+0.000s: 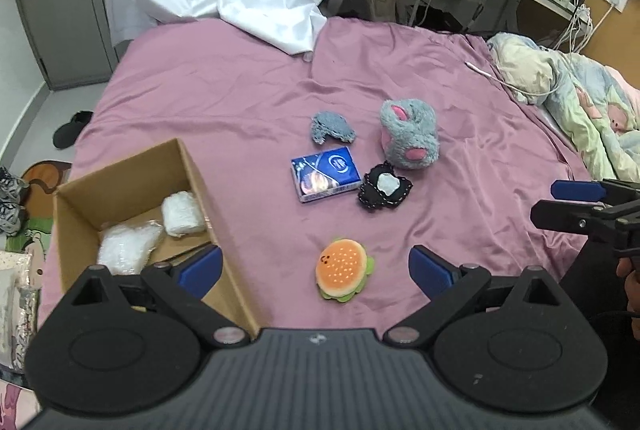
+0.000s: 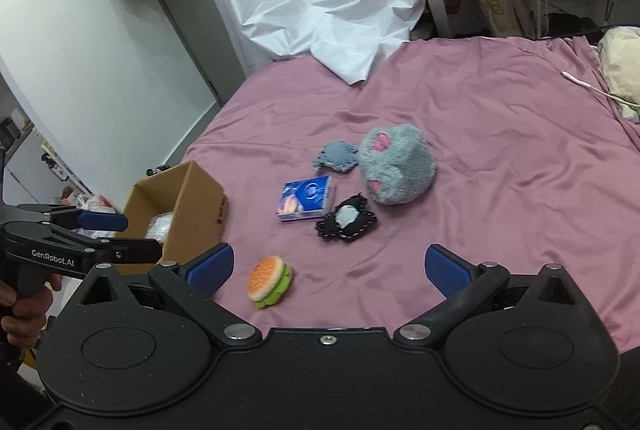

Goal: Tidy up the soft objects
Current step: 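Grasp the orange burger plush with the left tool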

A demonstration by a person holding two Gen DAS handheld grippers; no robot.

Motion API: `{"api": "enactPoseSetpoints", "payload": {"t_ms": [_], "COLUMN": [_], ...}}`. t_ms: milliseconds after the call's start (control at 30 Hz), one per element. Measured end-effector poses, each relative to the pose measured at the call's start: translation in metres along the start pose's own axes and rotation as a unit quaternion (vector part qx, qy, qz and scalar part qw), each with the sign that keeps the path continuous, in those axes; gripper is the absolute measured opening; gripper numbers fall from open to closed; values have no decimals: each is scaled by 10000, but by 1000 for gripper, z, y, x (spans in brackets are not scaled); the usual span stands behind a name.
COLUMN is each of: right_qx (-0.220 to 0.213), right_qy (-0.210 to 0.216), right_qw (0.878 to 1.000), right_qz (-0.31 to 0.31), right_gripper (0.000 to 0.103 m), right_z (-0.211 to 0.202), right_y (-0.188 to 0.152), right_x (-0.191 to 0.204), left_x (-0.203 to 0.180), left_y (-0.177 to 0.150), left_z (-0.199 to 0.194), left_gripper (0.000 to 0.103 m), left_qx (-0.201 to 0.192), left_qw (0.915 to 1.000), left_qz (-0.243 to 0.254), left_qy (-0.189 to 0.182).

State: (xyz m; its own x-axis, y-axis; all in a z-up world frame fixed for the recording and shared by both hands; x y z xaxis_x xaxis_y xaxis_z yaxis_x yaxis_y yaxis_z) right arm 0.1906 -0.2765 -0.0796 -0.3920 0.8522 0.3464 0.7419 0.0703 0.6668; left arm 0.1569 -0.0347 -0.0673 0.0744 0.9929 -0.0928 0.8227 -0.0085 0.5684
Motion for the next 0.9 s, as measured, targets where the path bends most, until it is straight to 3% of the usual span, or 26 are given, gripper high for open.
{"api": "enactPoseSetpoints", "payload": {"t_ms": [400, 633, 900], "right_qx": [244, 425, 602], "right_qy": [-59, -116, -240], "right_qw": [9996, 9990, 9977], "right_qz": [95, 94, 180], "right_gripper": [101, 93, 85], "right_z": [32, 51, 74], "right_y": [0, 1, 3], "right_x": [-14, -18, -29], "left_x": [-17, -23, -30], "left_y": [3, 2, 2], "left_z": [50, 80, 125], "left_gripper": [97, 86, 75], "left_qx": [531, 893, 1428], "left_qw": [9980, 9944, 9873], "left_qz": [295, 384, 578], "left_qy": [-180, -414, -380]}}
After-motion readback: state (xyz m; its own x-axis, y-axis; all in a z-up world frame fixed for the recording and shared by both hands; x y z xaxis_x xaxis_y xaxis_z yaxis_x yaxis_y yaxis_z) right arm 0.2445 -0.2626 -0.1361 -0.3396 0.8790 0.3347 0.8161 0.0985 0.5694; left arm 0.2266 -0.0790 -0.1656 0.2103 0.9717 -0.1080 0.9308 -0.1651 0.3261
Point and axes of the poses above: each gripper's, at about its wrist camera, not at the fingertips, and z roughly the way its jaws point, x to its left, y to its top, the point moved 4 cm from there along z, roughly the way its jaws point, and after that the axes turned 1 degree about y, right-handed, at the moved point
